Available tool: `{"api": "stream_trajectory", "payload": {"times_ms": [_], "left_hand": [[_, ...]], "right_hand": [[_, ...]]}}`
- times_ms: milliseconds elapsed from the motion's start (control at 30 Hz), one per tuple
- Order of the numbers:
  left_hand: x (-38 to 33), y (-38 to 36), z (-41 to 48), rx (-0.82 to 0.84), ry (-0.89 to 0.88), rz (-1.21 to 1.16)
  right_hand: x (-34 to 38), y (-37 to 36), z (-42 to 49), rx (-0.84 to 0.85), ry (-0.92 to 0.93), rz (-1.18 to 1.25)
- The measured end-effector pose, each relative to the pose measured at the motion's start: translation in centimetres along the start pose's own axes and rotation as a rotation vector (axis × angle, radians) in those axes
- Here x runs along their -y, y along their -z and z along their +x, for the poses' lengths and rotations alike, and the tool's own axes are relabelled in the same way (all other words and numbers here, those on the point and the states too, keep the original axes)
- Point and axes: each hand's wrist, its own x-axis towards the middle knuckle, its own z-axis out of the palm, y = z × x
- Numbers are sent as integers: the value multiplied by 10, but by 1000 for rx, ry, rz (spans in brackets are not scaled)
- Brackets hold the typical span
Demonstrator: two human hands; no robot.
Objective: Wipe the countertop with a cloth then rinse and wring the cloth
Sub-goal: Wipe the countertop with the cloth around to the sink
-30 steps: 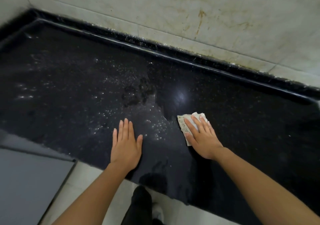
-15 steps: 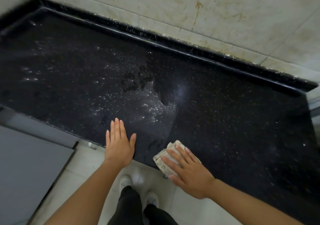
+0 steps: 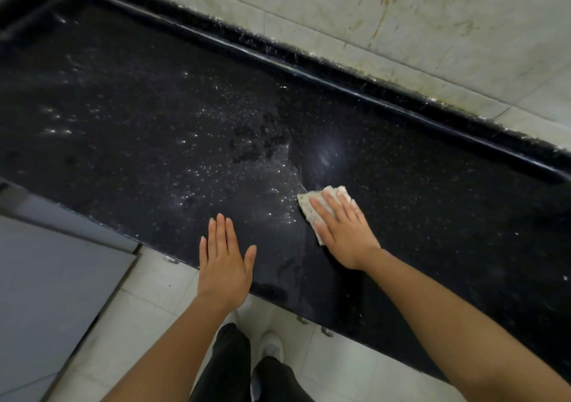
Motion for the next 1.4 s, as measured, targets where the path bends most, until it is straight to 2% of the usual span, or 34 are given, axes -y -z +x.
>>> {"api": "stream_trajectory", "payload": {"times_ms": [233,333,500,767,967,1033,1133,1300,1400], "left_hand": [[2,-3,3,32,-1,-10],[3,-3,4,30,-3,-10],[1,-3,4,24,8,3],[1,8,4,75,8,-69],[1,9,3,89,2,-63],[3,8,2,86,-6,-59],[3,7,2,81,-7,-48],[3,6,3,86,3,-23],[3,4,3,89,8,-17]], "right_hand": [[4,30,72,106,-261,218],[14,30,75,77,-300,276],[47,6,24,45,-95,162],[79,-21,-63,106,135,65],[54,-38,-108,128,235,-89],[33,-42,-116,150,184,-122],[2,-37,-120,68,39,-51],[-36,-26,-105,3,-584,287],[-17,-21,-85,-50,-806,439]]}}
